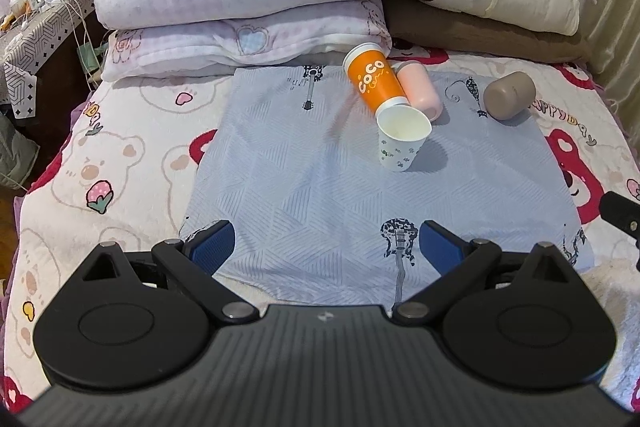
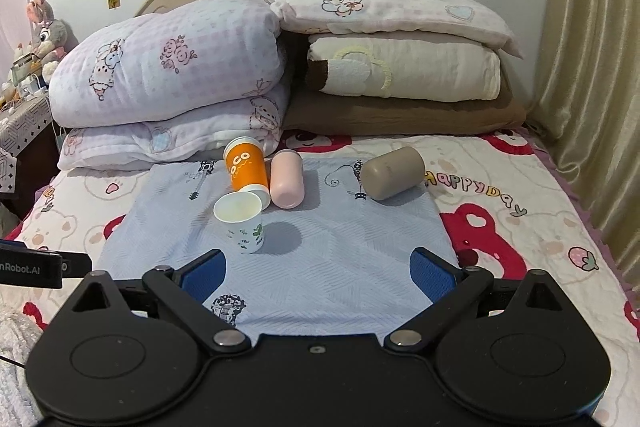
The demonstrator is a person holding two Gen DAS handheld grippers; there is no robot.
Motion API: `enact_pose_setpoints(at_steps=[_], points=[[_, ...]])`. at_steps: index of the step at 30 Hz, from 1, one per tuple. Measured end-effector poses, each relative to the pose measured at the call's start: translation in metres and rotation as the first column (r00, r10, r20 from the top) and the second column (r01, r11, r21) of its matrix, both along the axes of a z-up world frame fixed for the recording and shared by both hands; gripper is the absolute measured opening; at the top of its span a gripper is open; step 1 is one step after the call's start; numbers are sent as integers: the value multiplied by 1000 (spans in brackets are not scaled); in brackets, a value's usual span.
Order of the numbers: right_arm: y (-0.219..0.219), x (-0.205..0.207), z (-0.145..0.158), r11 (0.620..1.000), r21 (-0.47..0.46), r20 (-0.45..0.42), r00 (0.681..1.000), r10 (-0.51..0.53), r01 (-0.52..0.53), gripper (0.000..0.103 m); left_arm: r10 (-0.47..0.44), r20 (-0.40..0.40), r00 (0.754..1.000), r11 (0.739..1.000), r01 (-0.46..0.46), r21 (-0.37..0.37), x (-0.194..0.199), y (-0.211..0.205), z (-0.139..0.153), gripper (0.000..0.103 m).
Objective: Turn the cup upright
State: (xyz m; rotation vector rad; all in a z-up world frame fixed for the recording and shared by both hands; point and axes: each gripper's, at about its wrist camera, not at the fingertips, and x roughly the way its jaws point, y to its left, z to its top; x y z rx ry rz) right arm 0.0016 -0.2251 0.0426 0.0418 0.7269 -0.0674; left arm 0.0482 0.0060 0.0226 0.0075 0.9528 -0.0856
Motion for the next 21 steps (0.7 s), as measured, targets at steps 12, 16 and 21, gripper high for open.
enact_pose_setpoints(at_steps=[12, 16, 21], points=[[-4, 3, -3, 1000, -6, -3, 1000, -5, 5, 100, 2, -15, 1000, 1000, -2, 11, 3, 2, 0, 100], [-5, 2, -3, 1000, -9, 0, 1000, -7, 7, 100, 5, -19, 1000, 1000, -4, 12, 3, 2, -1, 100], [-5, 2, -3, 1000, -8, 1, 1000, -11, 11, 100, 7, -30, 1000, 1000, -6, 16, 4, 3, -2, 100]])
